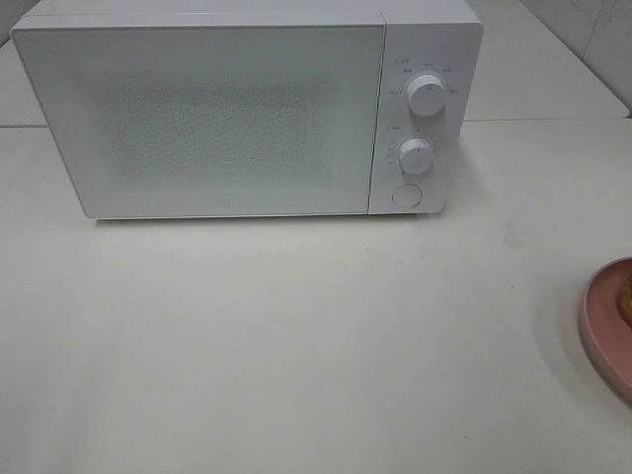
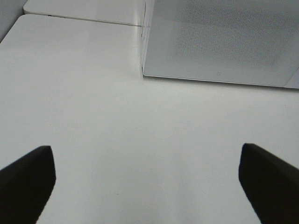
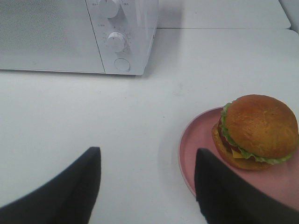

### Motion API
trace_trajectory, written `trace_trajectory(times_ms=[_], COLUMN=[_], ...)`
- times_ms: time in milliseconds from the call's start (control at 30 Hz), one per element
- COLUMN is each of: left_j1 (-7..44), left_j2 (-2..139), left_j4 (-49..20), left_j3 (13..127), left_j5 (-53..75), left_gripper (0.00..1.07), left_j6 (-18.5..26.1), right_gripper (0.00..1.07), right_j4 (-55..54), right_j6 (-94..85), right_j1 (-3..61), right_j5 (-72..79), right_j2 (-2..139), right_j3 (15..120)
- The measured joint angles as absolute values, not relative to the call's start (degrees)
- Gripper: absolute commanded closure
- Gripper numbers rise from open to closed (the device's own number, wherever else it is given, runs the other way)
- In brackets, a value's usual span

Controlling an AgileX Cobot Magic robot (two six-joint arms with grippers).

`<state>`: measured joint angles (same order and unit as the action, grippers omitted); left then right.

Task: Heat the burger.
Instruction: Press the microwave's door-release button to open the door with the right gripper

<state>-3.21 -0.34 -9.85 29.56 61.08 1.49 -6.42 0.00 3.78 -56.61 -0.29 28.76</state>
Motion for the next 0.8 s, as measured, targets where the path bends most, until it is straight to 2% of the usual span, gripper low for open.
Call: trace_trajectory(times_ms=[467, 667, 800], left_j1=[-3.2, -3.2, -3.2], left_j2=[-0.3, -0.3, -0.3], left_j4=[-9.9, -9.9, -9.9], left_j3=[29.6, 29.6, 29.6], left_j5=[61.1, 61.1, 61.1], left_gripper=[0.07, 0.07, 0.07], left_j6=[1.5, 1.5, 1.5], right_gripper=[0.48, 0.45, 0.45], right_j4=[-6.4, -6.4, -6.5], right_j6=[0.0, 0.9, 2.1], right_j1=[3.8, 3.8, 3.8], right_j5=[-56.6, -56.4, -52.5], right_j2=[-0.3, -0.3, 2.0], right_j3=[28.8, 29.4, 30.9])
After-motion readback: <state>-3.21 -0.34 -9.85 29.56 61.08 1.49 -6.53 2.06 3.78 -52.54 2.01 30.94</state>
